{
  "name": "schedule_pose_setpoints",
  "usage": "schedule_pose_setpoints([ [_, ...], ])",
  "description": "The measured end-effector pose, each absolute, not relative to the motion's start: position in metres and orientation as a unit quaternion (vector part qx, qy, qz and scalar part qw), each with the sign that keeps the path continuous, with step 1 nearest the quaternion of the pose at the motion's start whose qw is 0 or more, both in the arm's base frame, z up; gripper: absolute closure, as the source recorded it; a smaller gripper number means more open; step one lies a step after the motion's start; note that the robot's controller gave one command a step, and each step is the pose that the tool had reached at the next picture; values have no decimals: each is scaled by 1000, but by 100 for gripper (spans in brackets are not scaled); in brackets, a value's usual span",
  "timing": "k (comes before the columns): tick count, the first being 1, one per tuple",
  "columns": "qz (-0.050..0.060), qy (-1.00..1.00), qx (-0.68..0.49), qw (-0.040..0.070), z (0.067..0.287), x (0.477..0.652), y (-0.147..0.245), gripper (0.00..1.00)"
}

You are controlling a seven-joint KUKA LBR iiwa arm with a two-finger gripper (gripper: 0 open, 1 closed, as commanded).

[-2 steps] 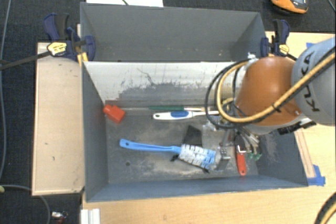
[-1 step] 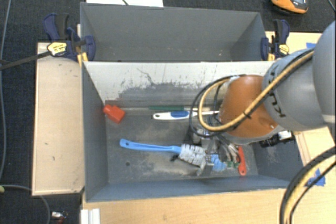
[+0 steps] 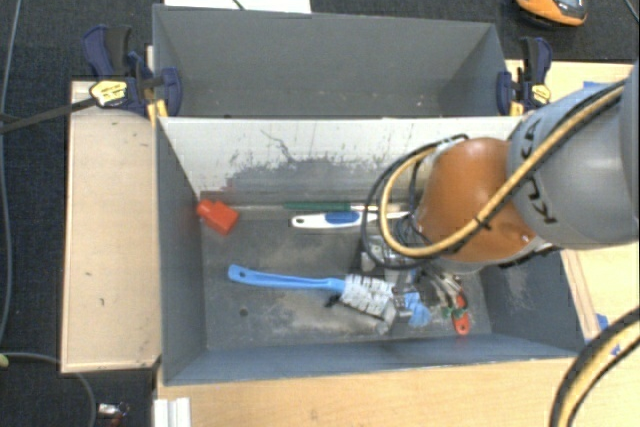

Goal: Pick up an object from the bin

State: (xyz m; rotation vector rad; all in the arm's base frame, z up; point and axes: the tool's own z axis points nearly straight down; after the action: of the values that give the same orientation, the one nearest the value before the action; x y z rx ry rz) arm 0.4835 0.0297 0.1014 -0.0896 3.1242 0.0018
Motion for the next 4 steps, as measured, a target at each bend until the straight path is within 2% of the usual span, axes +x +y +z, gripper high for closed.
schedule_pose_setpoints([
  [1,1,999,-32,1,100,477,34,0],
  [2,1,999,36,6,70,478,48,0],
  [3,1,1000,-25,3,70,476,54,100],
  [4,1,1000,-25,3,70,476,54,100],
])
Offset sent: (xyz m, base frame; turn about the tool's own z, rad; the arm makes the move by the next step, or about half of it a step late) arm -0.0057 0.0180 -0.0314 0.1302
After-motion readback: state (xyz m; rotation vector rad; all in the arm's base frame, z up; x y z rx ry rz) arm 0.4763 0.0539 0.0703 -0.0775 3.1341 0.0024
